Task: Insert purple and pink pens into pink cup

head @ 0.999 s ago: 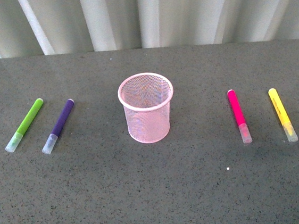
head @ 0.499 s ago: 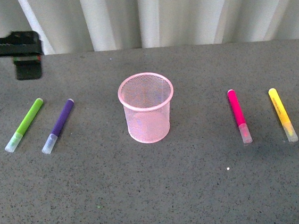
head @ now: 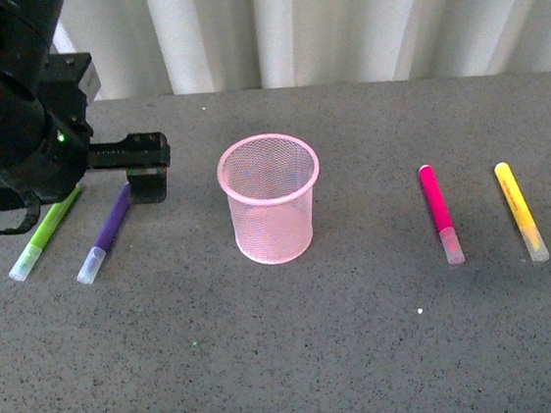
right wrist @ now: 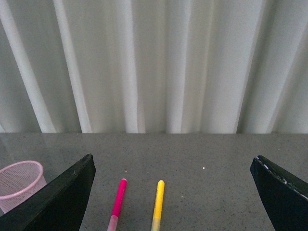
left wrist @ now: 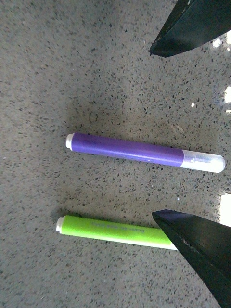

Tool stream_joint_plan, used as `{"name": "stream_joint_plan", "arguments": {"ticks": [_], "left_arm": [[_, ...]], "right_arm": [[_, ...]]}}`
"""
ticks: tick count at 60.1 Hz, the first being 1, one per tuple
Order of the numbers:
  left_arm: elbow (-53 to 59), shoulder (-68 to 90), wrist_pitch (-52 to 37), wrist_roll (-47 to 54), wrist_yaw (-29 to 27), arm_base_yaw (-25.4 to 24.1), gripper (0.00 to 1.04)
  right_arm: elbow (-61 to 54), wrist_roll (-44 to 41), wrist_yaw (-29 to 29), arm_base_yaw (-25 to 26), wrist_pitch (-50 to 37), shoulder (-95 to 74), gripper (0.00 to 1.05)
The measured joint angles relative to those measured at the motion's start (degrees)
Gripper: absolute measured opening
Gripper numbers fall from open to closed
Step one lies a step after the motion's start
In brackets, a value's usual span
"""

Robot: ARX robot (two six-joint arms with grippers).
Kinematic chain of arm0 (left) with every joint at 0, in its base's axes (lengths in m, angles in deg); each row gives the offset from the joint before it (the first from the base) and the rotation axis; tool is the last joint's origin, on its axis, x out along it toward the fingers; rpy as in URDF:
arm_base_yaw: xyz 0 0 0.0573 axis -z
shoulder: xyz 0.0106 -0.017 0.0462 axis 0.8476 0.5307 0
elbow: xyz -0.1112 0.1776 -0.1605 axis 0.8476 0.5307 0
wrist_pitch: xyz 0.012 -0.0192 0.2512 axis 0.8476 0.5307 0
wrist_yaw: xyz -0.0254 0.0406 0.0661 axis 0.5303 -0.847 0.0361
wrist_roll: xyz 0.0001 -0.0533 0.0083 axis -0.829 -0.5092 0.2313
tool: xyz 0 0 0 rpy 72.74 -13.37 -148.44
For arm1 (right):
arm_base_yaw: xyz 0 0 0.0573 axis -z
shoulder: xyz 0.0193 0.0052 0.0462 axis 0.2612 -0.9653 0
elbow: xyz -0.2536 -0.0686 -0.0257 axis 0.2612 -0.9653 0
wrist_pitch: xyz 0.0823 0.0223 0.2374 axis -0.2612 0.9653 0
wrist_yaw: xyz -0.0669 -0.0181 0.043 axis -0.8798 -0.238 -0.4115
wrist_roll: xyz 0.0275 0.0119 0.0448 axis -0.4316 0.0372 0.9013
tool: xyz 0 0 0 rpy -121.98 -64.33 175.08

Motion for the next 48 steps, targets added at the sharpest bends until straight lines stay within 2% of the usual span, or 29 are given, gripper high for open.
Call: {"name": "stream_joint_plan", "arguments": {"ticks": [24,48], "left_arm": [[-6.4,6.3,0.6,1.4,0.3,-1.4,0.98],[-7.5,8.8,0.7,2.4,-0.3,-1.2,0.98]], "right_arm": [[0.0,0.0,0.0,0.0,0.0,0.0,0.98],[0.0,0.0,0.0,0.0,0.0,0.0,0.98]]}}
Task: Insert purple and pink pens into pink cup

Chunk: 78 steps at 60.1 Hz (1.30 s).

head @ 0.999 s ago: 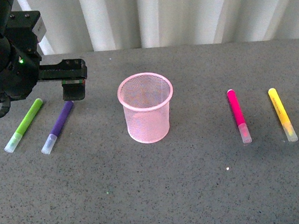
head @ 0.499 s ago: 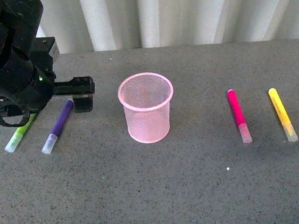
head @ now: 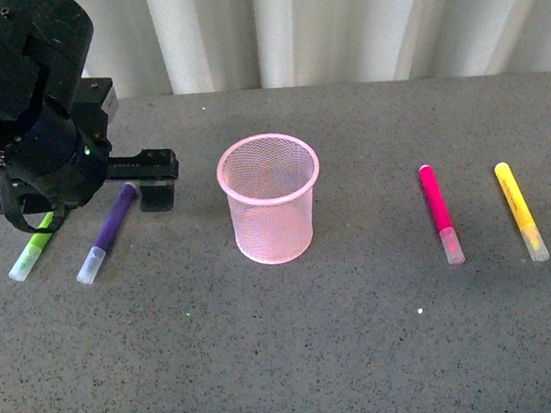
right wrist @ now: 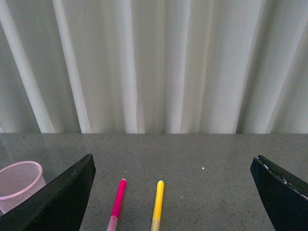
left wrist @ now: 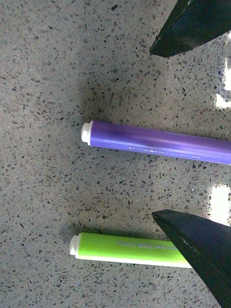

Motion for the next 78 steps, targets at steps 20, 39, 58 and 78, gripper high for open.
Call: {"name": "stream_joint_plan", "arguments": {"ticks": [20,39,58,78], "left_arm": [[-1.4,3.0,-0.4,-0.1,0.0,1.7,0.93],[-2.0,3.7,-0.6,0.0,0.1,2.3,0.42],[-1.5,3.8,-2.1,0.5,-0.7,1.9,0.13],[7.6,-4.2,-15.6,2.2,-6.4,0.6,0.12]], "right_arm": [[0.0,0.0,0.0,0.0,0.0,0.0,0.98],[0.0,0.0,0.0,0.0,0.0,0.0,0.98],[0.0,0.0,0.0,0.0,0.0,0.0,0.98],[0.0,0.0,0.0,0.0,0.0,0.0,0.98]]}}
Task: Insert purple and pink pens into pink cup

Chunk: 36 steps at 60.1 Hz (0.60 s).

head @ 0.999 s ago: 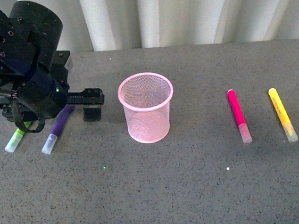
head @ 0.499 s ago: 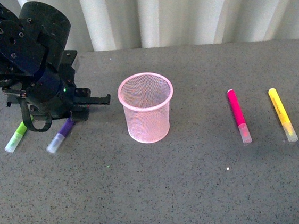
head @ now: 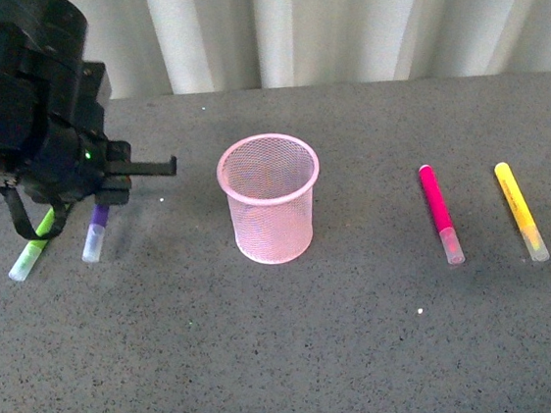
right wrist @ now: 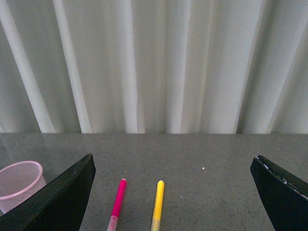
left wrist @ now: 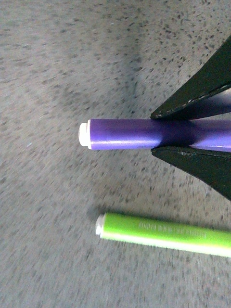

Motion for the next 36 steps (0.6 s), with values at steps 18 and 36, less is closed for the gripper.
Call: {"name": "stream_joint_plan", "arguments": {"ticks": [18,36], "left_arm": [[7.7,-16.7,-15.8,-4.8,-1.8,0.1,0.12],[8.9,-17.2,-28.1,-12.5,-3.0,8.2,0.12]], "right_arm": [[0.0,0.0,0.0,0.0,0.0,0.0,0.98],[0.0,0.0,0.0,0.0,0.0,0.0,0.98]]}}
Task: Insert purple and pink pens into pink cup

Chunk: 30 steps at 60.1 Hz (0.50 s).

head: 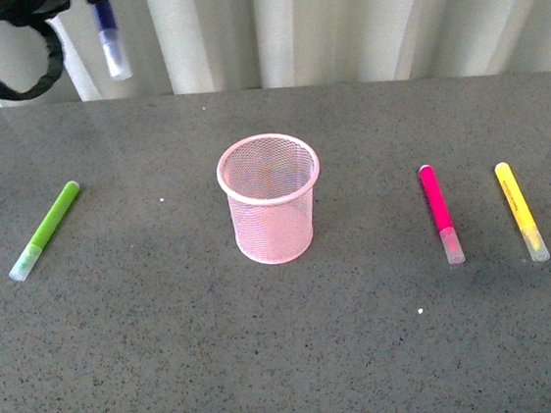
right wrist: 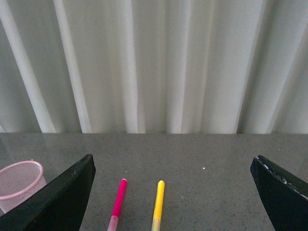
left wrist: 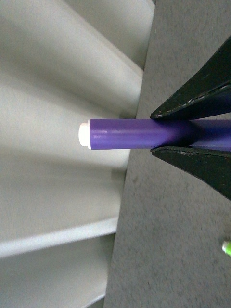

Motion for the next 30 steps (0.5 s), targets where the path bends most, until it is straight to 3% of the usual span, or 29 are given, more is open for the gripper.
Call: {"name": "stream_joint_plan", "arguments": {"ticks": [15,30], "left_arm": [[1.0,4.7,-10.6,-6.2,-2.1,6.2,0.12],[3.1,9.9,-19.4,-12.2,-4.6,8.6,0.12]], "right_arm": [[0.0,0.0,0.0,0.0,0.0,0.0,0.98],[0.0,0.0,0.0,0.0,0.0,0.0,0.98]]}}
